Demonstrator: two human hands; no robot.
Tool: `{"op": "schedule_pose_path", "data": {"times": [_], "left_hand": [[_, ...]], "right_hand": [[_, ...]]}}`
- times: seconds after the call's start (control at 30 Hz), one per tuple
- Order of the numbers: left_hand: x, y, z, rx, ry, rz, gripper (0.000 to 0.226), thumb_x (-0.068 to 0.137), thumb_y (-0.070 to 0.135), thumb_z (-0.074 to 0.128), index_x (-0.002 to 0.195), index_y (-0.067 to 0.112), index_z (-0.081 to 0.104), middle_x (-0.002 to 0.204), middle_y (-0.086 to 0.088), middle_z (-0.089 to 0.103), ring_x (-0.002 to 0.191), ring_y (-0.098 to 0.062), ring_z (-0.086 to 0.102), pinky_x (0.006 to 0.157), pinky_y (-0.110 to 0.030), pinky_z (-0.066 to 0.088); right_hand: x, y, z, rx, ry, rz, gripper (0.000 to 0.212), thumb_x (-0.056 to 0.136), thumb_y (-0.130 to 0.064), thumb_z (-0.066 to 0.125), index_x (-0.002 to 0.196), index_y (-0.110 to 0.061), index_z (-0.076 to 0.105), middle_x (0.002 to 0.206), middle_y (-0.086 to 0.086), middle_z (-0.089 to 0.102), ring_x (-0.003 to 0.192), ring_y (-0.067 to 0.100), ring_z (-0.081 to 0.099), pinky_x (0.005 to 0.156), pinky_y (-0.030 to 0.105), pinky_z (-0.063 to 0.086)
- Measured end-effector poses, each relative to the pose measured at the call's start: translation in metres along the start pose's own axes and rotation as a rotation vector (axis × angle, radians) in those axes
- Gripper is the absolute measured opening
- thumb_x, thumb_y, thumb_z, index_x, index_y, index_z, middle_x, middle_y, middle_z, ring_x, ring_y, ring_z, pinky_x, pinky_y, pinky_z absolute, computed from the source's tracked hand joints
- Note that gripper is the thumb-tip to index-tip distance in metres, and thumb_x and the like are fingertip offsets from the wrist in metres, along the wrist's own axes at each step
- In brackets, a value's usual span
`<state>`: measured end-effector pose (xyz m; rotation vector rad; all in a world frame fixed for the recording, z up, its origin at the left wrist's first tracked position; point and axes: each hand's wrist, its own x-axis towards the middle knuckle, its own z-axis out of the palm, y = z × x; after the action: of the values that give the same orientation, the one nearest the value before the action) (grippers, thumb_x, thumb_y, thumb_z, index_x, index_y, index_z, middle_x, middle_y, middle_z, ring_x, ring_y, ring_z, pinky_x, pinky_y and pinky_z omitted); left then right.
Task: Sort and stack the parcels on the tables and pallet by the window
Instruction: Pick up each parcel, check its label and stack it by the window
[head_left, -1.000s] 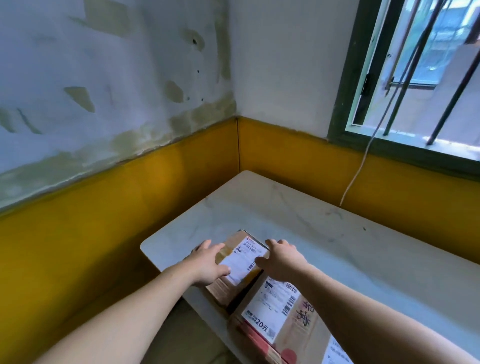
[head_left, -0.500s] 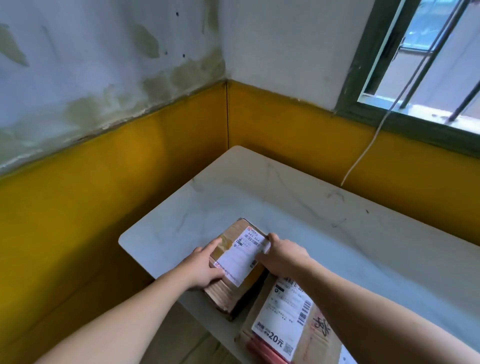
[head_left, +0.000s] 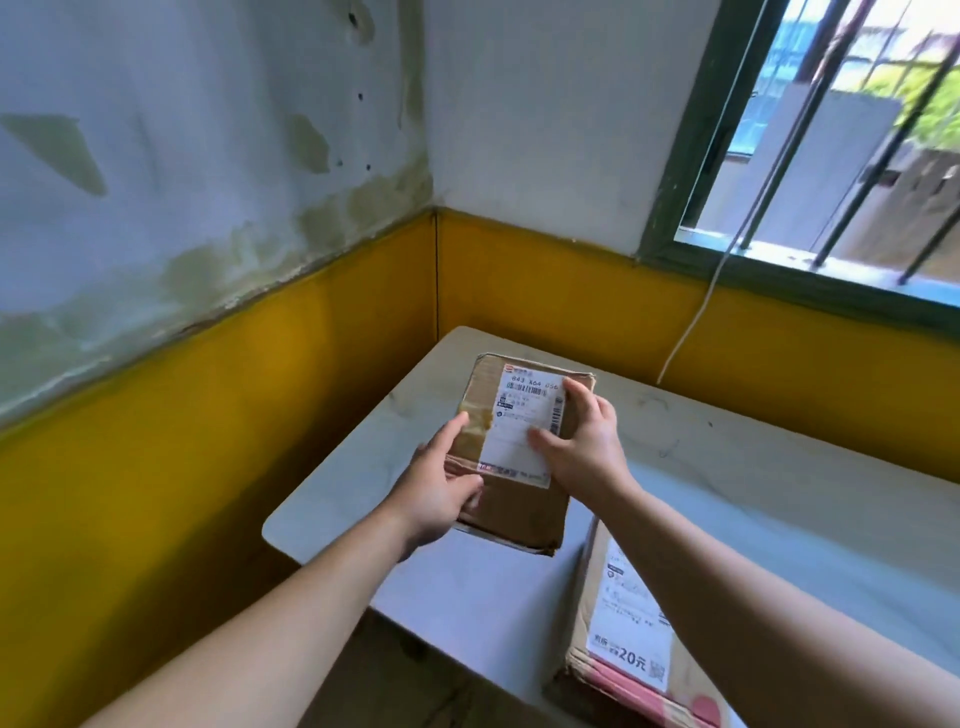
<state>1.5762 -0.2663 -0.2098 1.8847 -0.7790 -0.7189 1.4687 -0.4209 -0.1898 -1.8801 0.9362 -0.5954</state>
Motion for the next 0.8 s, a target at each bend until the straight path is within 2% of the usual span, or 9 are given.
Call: {"op": "schedule_pose_path", "data": {"times": [0.03,0.13,0.23,0.33,0.4,0.53,0.63,0.73,0.8], "left_hand": [[-0.002,0.010,-0.001,0.023,0.022,0.051,0.067,0.096,0.015,0.055,0.147,0.043,0.022,0.133,-0.001,0.035,0.116,-0.017,0.051,0.095,-0.031,0.051],[-0.011,0.039,0.007,0.022,0.060,0.168,0.066,0.095,0.019,0.057,0.146,0.043,0.022,0.122,0.002,0.028,0.101,-0.010,0.051,0.078,-0.017,0.052],[-0.023,0.065,0.025,-0.004,0.050,0.267,0.070,0.093,0.016,0.060,0.147,0.039,0.023,0.129,0.006,0.025,0.112,-0.010,0.043,0.080,-0.015,0.051],[-0.037,0.092,0.051,-0.068,-0.034,0.316,0.070,0.091,0.012,0.062,0.146,0.037,0.026,0.143,0.003,0.027,0.124,-0.017,0.042,0.088,-0.030,0.056],[-0.048,0.111,0.073,-0.092,-0.086,0.357,0.070,0.091,0.011,0.063,0.146,0.036,0.028,0.144,0.004,0.028,0.128,-0.019,0.042,0.087,-0.036,0.057],[-0.076,0.154,0.136,-0.075,-0.178,0.483,0.067,0.091,0.015,0.064,0.146,0.034,0.029,0.141,0.004,0.029,0.122,-0.018,0.044,0.086,-0.032,0.057],[-0.106,0.186,0.202,-0.055,-0.275,0.574,0.066,0.090,0.018,0.065,0.143,0.036,0.031,0.141,0.003,0.030,0.120,-0.020,0.047,0.084,-0.034,0.058],[-0.146,0.217,0.282,-0.072,-0.422,0.613,0.067,0.086,0.013,0.068,0.138,0.041,0.036,0.138,0.006,0.033,0.116,-0.017,0.051,0.087,-0.040,0.057],[-0.174,0.237,0.337,-0.038,-0.522,0.643,0.070,0.085,0.011,0.068,0.141,0.038,0.037,0.137,0.006,0.034,0.115,-0.017,0.052,0.092,-0.041,0.054]], "right_hand": [[-0.003,-0.006,-0.006,0.027,0.038,-0.013,0.070,0.086,-0.015,0.073,0.147,-0.024,0.039,0.140,0.001,0.035,0.113,0.005,0.043,0.104,0.027,0.043],[-0.014,-0.019,-0.025,0.073,0.141,-0.069,0.074,0.084,-0.021,0.075,0.147,-0.029,0.037,0.137,-0.004,0.040,0.119,0.008,0.047,0.106,0.037,0.046],[-0.027,-0.026,-0.055,0.082,0.212,-0.104,0.079,0.079,-0.033,0.076,0.145,-0.040,0.033,0.138,-0.004,0.049,0.122,0.015,0.054,0.097,0.045,0.053],[-0.045,-0.028,-0.097,0.092,0.260,-0.109,0.076,0.084,-0.029,0.075,0.147,-0.038,0.033,0.137,-0.005,0.051,0.120,0.017,0.057,0.090,0.044,0.058],[-0.061,-0.025,-0.128,0.099,0.305,-0.119,0.075,0.086,-0.024,0.074,0.148,-0.035,0.033,0.137,-0.004,0.050,0.119,0.018,0.057,0.085,0.042,0.060],[-0.107,-0.007,-0.208,0.065,0.407,-0.100,0.074,0.088,-0.025,0.073,0.149,-0.033,0.032,0.133,0.001,0.050,0.117,0.021,0.058,0.083,0.043,0.060],[-0.156,0.021,-0.281,-0.039,0.526,-0.069,0.075,0.088,-0.032,0.071,0.151,-0.031,0.030,0.131,0.005,0.049,0.117,0.023,0.057,0.089,0.045,0.058],[-0.219,0.054,-0.362,-0.233,0.636,0.058,0.077,0.091,-0.039,0.065,0.155,-0.027,0.023,0.135,0.008,0.047,0.121,0.024,0.051,0.100,0.038,0.049],[-0.266,0.077,-0.413,-0.299,0.682,0.150,0.079,0.093,-0.044,0.061,0.156,-0.027,0.017,0.141,0.010,0.043,0.125,0.026,0.049,0.105,0.041,0.045]]}}
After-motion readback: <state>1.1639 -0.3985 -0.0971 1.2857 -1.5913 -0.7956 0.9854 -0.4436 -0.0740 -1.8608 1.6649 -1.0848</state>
